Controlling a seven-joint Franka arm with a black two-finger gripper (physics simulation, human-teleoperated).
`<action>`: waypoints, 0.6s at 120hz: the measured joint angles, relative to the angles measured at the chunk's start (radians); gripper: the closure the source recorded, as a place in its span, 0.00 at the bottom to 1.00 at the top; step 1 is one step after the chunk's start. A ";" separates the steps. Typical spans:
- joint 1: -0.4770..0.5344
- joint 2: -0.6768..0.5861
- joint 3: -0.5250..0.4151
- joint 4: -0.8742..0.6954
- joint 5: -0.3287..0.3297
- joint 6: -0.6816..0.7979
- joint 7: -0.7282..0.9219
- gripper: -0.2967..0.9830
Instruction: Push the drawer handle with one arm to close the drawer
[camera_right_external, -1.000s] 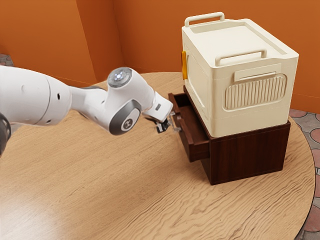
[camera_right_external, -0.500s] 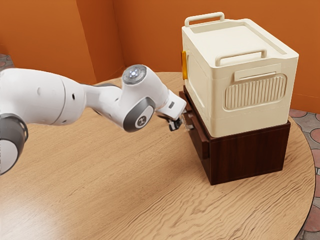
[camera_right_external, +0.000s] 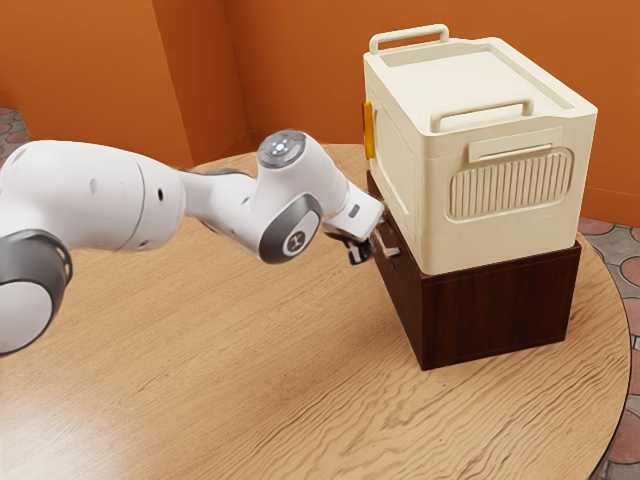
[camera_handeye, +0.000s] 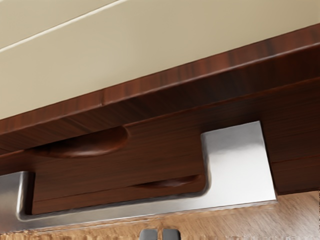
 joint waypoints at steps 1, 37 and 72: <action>0.003 0.000 0.000 -0.003 -0.004 0.000 0.000 0.85; 0.183 -0.482 0.039 -0.292 -0.230 -0.193 -0.227 0.67; 0.360 -0.690 0.143 -0.008 0.036 -0.922 -0.907 0.34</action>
